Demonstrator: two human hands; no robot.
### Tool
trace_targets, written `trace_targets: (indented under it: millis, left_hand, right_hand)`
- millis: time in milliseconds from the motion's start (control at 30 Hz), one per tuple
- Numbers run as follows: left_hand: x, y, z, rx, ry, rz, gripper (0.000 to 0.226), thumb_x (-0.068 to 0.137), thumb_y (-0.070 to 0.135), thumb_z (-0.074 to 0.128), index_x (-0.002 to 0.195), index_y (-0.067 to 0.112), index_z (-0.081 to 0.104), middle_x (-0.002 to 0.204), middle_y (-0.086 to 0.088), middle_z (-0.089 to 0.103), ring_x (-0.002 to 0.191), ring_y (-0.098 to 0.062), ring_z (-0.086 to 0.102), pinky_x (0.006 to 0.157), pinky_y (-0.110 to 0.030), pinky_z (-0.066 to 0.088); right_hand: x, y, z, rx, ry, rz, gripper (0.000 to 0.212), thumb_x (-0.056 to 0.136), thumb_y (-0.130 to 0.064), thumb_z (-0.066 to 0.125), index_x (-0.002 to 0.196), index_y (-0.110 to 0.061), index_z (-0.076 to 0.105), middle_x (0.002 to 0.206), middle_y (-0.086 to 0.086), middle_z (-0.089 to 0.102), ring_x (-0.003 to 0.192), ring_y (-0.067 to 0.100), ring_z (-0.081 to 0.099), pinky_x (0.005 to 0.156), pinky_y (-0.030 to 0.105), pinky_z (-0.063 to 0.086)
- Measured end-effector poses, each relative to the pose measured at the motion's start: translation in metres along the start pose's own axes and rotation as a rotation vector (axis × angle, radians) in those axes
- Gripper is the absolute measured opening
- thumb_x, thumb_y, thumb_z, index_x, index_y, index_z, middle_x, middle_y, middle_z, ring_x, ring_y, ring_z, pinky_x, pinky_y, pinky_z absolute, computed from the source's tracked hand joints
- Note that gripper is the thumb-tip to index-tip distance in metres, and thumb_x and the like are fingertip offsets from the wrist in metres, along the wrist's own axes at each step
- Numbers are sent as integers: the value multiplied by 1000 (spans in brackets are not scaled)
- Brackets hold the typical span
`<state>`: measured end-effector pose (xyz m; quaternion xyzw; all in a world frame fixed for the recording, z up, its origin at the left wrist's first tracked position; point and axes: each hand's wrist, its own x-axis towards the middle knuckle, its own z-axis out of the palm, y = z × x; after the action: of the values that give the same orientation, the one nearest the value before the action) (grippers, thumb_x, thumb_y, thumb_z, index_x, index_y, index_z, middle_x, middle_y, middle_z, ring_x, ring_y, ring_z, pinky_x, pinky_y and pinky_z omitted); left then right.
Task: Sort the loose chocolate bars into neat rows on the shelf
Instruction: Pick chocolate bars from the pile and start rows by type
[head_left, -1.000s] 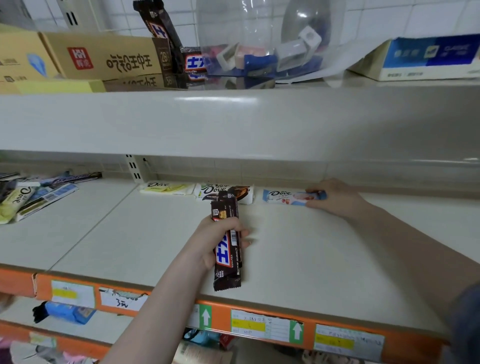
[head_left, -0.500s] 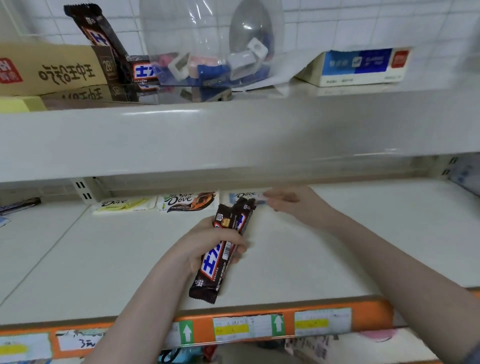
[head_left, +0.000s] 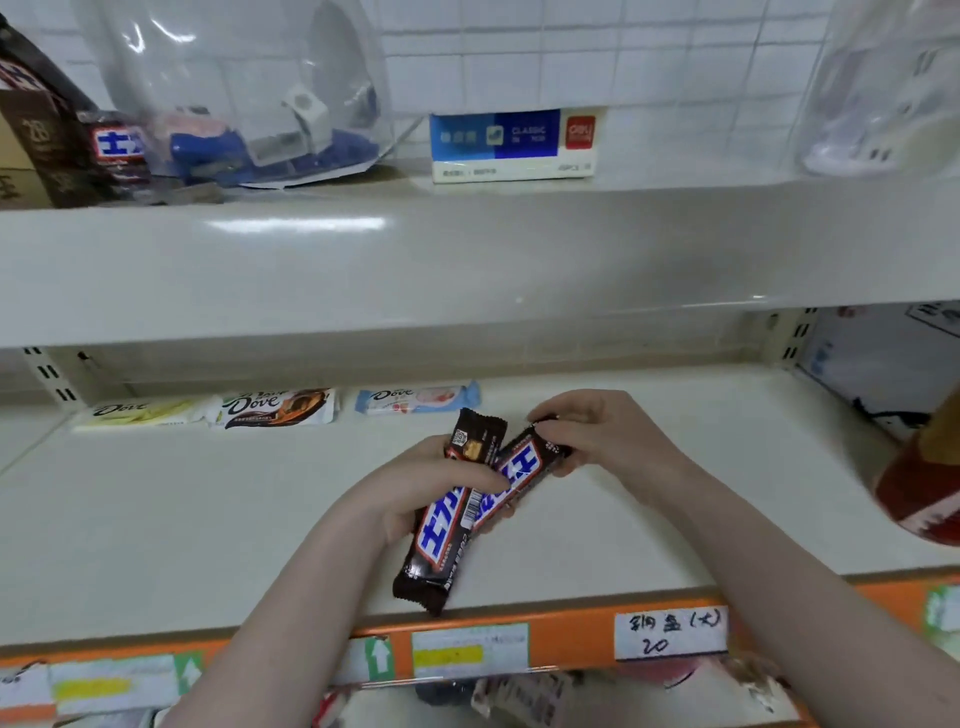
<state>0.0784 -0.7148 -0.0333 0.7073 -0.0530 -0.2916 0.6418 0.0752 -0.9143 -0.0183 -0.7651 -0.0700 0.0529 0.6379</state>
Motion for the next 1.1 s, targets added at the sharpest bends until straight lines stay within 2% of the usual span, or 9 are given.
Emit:
trace_targets:
  millis: [100,233,367,500,667,800,867,933,1100]
  left_hand:
    - [12,3,22,5,102,-8,15,76,3,70,86,13,66,75,-7,73,61,-17,69,55,-24,54]
    - [24,2,52,-43,162,-9,16,76,2,70,89,9,67,77,-9,74,59,-18,68,52,-25,54]
    - [30,4,77,-106,175,-43,22,74,9,75,95,9,68,82,-12,75,63,-21,71,51,-24,53]
    - [34,12,85,-85,188,-44,23,72,16,76,94,10,71,82,-12,74,63,-21,71,54,-26,54]
    - [35,18,89,-100,194,-18,30,62,21,79,89,11,71,80,-12,74,63,-22,70,55,-28,55]
    - [38,18,91,-192,289,38,29,70,17,77,96,7,69,86,-15,74,68,-24,70,59,-30,56]
    - [39,18,93,-251,312,42,24,75,13,74,97,6,67,85,-14,74,67,-24,70,60,-32,57]
    - [38,19,96,-317,323,52,15,78,9,71,92,5,67,78,-13,74,61,-23,70,54,-30,56]
    - [37,18,95,-358,328,86,6,81,9,68,86,6,68,70,-9,73,55,-18,68,48,-25,54]
  right_hand:
    - [-9,8,-43,43,79,-3,11,83,-2,59,84,-8,68,76,8,70,58,10,67,48,18,51]
    - [-11,18,-77,77,138,-18,13,83,-7,63,95,-7,67,77,14,70,58,12,66,52,20,54]
    - [-7,21,-86,72,200,-53,8,80,-8,66,87,-11,66,72,14,69,51,9,62,47,17,50]
    - [0,19,-88,79,202,-78,6,79,-10,67,80,-16,64,71,9,69,61,15,64,53,22,52]
    - [6,17,-87,79,205,-114,16,80,-16,67,95,-13,61,70,6,69,57,14,65,58,26,56]
    - [1,22,-85,43,87,-43,25,79,-16,69,103,-12,62,70,6,70,54,10,65,54,20,54]
    - [-4,25,-79,-45,-6,-35,23,78,-15,70,100,-17,63,65,-1,70,54,8,64,52,17,51]
    - [-7,27,-74,-107,-63,-44,27,76,-14,71,98,-26,61,66,-4,71,57,7,65,54,17,51]
    - [-6,29,-68,-129,-69,-76,38,76,-6,68,99,-33,57,72,-3,71,65,10,66,61,22,52]
